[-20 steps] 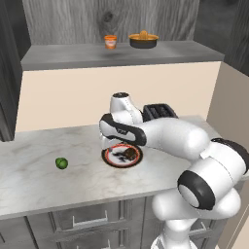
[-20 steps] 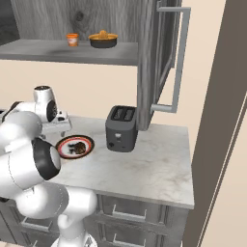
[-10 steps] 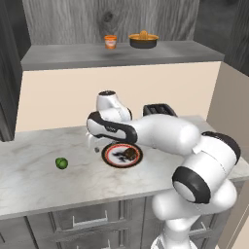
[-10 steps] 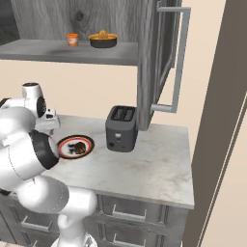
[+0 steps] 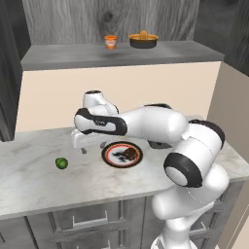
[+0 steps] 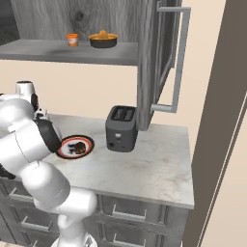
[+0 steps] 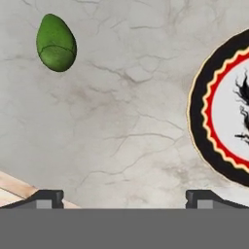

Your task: Pick the avocado and bread from the counter and place them on the plate. Then pick the jam from the cabinet and place it next to the plate. Lastly close the cabinet door.

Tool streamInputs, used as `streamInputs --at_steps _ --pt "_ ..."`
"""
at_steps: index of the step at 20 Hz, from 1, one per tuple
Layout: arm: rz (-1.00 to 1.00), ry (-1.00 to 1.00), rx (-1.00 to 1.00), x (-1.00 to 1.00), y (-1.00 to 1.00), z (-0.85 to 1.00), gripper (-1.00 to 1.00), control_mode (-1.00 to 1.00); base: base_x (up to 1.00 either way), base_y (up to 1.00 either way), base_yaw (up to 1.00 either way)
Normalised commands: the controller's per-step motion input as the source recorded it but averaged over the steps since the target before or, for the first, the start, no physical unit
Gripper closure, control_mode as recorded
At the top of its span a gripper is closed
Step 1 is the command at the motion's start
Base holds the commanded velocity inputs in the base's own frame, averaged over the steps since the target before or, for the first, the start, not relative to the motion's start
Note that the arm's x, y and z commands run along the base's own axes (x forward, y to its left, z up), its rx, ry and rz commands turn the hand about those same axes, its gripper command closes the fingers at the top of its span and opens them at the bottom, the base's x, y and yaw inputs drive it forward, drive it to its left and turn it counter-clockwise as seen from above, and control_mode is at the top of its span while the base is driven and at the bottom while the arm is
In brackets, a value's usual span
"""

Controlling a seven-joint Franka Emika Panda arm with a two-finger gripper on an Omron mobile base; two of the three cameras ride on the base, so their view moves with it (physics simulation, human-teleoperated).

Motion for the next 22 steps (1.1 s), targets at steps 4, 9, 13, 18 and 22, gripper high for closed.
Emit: streamInputs --at_steps 4,9,13,18,22 --pt "-0.06 0.00 0.00 -0.02 0.43 0.00 -1.00 -1.00 0.00 0.00 0.00" --pt "-0.01 -0.09 0.00 -0.03 0.30 -0.05 -1.00 -1.00 0.00 0.00 0.00" --pt "0.00 -0.09 0.00 -0.04 0.19 -0.18 -1.00 -1.00 0.00 0.00 0.00" --pt "0.00 -0.03 0.00 -0.03 0.11 -0.23 -1.00 -1.00 0.00 0.00 0.00" --pt "0.00 0.00 0.02 0.00 0.04 -0.17 -1.00 -1.00 0.00 0.00 0.00"
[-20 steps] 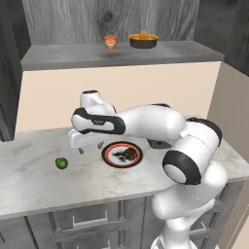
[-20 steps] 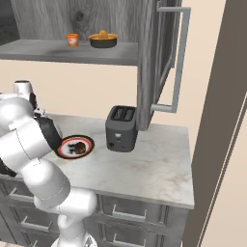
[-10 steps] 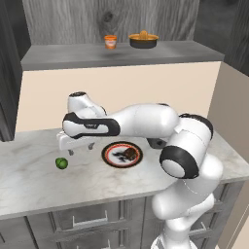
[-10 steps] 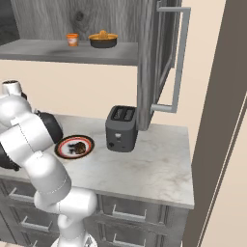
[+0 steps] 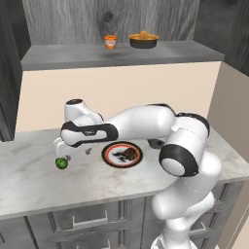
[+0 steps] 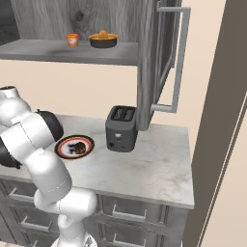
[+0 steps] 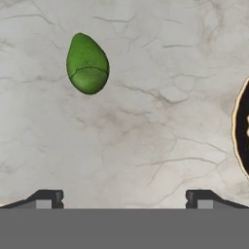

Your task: Pick the avocado and bread from the counter and place them on the plate. Then pick the jam from the cabinet and place it next to the plate. Lastly close the cabinet door.

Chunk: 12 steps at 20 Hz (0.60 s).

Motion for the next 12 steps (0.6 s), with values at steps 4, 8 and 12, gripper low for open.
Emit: streamInputs --at_steps 4,8,12 --pt "0.00 0.00 0.03 0.00 0.05 -0.17 -1.00 -1.00 0.00 0.00 0.00" --pt "0.00 0.00 0.03 0.00 0.12 -0.10 -1.00 -1.00 0.00 0.00 0.00" --pt "0.00 0.00 0.02 0.00 0.12 -0.05 -1.00 -1.00 0.00 0.00 0.00"
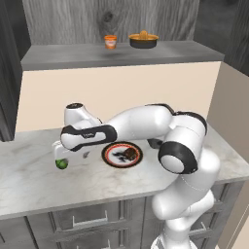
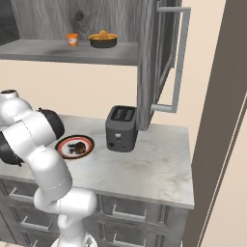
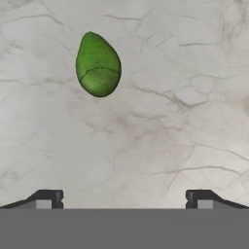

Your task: Pick the avocado and bread from the counter and place them on the plate. Then pick the jam from the cabinet and place it next to the plate. Lastly close the cabinet door.

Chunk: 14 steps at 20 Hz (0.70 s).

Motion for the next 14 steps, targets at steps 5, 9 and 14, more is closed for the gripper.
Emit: streamInputs --at_steps 5,9,14 --pt "0.00 0.00 0.00 0.00 0.10 -0.07 -1.00 -1.00 0.00 0.00 0.00" --pt "0.00 0.00 0.00 0.00 0.10 -0.10 -1.00 -1.00 0.00 0.00 0.00" --pt "0.00 0.00 0.00 0.00 0.12 -0.07 -1.00 -1.00 0.00 0.00 0.00"
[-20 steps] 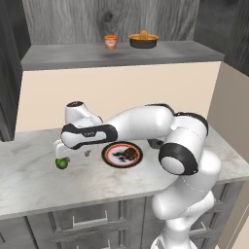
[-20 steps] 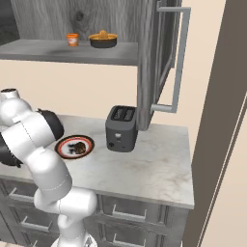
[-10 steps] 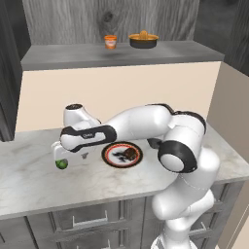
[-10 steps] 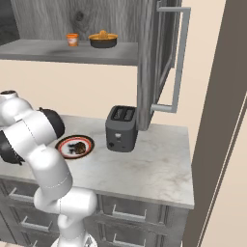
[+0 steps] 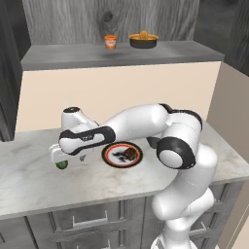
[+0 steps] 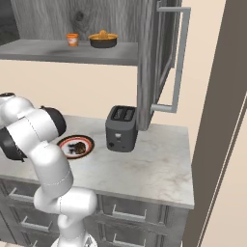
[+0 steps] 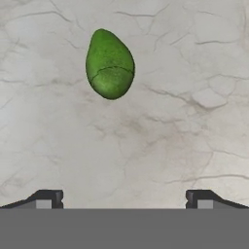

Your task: Pick the avocado and bread from the counter and place them on the plate. Then pick the jam from the cabinet and place it next to the plate. Lastly close the cabinet door.

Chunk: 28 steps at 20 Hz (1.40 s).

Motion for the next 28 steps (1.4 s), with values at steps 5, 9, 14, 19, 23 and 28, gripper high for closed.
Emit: streamInputs --at_steps 5,9,14,19,23,28 --pt "0.00 0.00 0.00 0.00 0.02 -0.04 -1.00 -1.00 0.00 0.00 0.00" --pt "0.00 0.00 0.00 0.00 0.00 -0.09 -1.00 -1.00 0.00 0.00 0.00" --pt "0.00 0.00 0.00 0.04 0.00 -0.15 -1.00 -1.00 0.00 0.00 0.00" --pt "0.00 0.00 0.00 0.09 0.03 -0.15 -1.00 -1.00 0.00 0.00 0.00" --pt "0.00 0.00 0.00 0.11 0.13 -0.16 -1.00 -1.00 0.00 0.00 0.00" --pt "0.00 0.01 0.00 0.15 0.12 -0.12 -1.00 -1.00 0.00 0.00 0.00"
